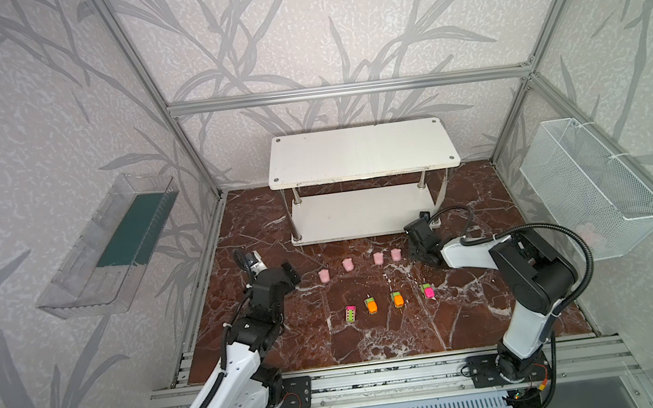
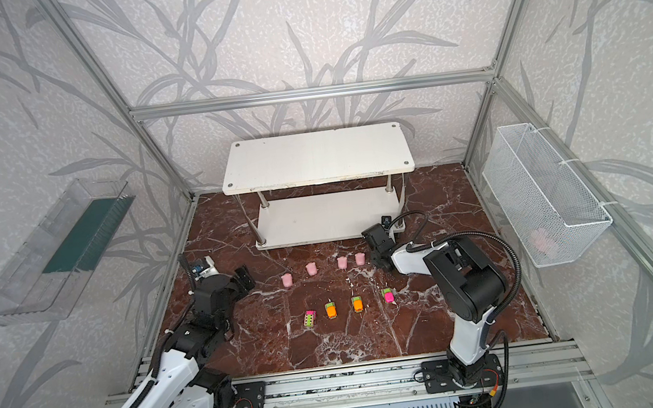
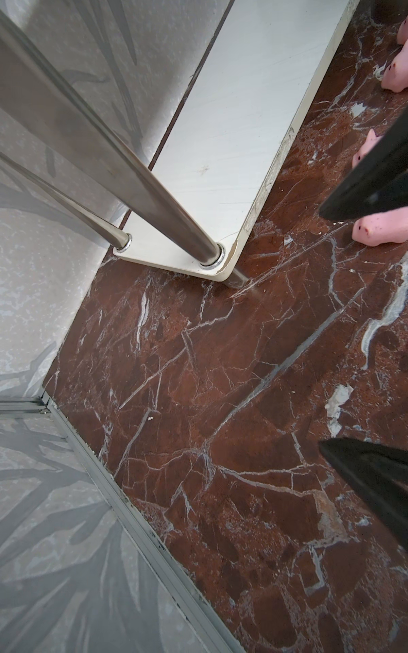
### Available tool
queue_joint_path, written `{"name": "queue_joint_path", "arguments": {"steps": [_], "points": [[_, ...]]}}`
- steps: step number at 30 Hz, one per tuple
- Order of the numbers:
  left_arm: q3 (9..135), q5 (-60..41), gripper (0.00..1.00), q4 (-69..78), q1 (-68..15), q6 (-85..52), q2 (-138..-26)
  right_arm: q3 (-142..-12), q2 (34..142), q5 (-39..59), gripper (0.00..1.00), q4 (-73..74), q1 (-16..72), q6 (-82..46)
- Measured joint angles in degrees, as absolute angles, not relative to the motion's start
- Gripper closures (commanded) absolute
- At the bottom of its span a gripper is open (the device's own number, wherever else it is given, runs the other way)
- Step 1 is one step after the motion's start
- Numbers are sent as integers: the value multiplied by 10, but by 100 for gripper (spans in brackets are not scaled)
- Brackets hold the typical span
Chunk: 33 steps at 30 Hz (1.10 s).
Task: Place and organize the plastic toys onto the shelf
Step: 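Lift the pink pig with the right gripper over the lower shelf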
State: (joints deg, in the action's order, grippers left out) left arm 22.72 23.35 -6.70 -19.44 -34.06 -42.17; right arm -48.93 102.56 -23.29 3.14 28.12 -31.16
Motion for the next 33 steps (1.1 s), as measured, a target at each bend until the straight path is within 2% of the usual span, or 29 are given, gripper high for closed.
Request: {"name": "queue_joint_path", "arguments": {"steps": [10, 24, 33], "points": [[224, 239, 6, -67, -194, -341, -415, -490, 1004, -223, 69, -20, 281, -315], [222, 239, 6, -66, -194, -341, -408, -484, 824, -166, 68, -127, 281, -256], [215, 239, 6, -64, -194, -341, -407, -542, 839, -156, 68, -120, 281, -188]]}}
